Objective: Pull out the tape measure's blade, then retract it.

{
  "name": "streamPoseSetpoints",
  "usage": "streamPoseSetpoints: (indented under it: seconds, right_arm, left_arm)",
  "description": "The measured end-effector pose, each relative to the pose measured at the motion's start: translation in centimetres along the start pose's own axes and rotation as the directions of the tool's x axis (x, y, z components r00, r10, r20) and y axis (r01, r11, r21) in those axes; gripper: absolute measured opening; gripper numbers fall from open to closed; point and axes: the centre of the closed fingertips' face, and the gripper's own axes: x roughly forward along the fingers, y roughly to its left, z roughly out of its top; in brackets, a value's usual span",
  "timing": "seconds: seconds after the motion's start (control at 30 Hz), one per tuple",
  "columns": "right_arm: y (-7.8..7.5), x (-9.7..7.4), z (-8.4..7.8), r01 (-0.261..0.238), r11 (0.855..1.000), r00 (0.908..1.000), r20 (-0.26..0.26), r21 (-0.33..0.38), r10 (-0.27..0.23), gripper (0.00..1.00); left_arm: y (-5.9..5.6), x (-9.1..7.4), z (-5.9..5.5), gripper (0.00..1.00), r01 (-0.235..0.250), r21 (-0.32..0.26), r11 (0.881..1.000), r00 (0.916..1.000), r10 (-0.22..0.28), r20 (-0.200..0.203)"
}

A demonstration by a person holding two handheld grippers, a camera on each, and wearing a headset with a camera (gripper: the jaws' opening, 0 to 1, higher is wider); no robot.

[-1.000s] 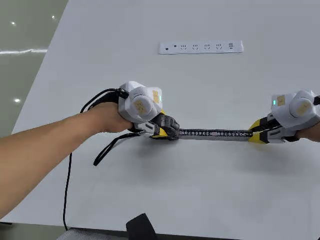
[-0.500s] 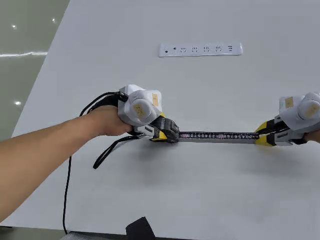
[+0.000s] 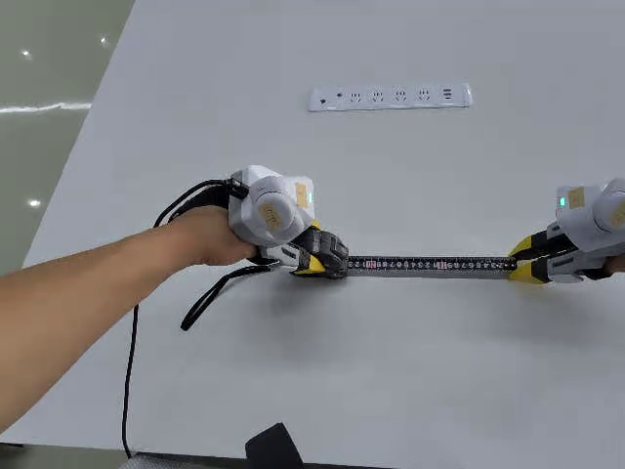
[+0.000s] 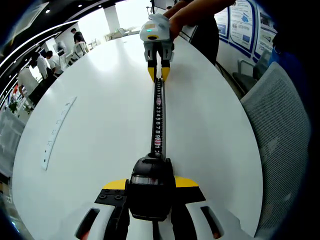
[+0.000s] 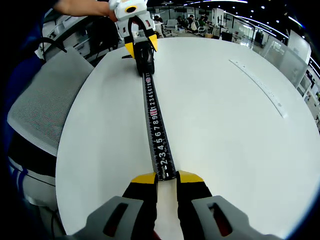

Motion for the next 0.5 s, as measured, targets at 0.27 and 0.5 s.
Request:
streamPoseSetpoints:
  seconds: [0.27, 0.5]
  right_arm:
    - [0.14, -0.09, 0.07, 0.003, 1.0, 1.0, 0.003, -0.004, -0.003, 0.1]
    - [0.26, -0.2, 0.2, 0.012, 1.0, 0.9999, 0.004, -0.019, -0.012, 0.11]
  left_arm:
    - [0.02, 0.09, 0.05, 0.28, -0.008, 0.0, 1.0, 1.0, 0.008, 0.003]
    - [0.11, 0.21, 0.13, 0.29, -0.006, -0.003, 1.0, 1.0, 0.006, 0.006]
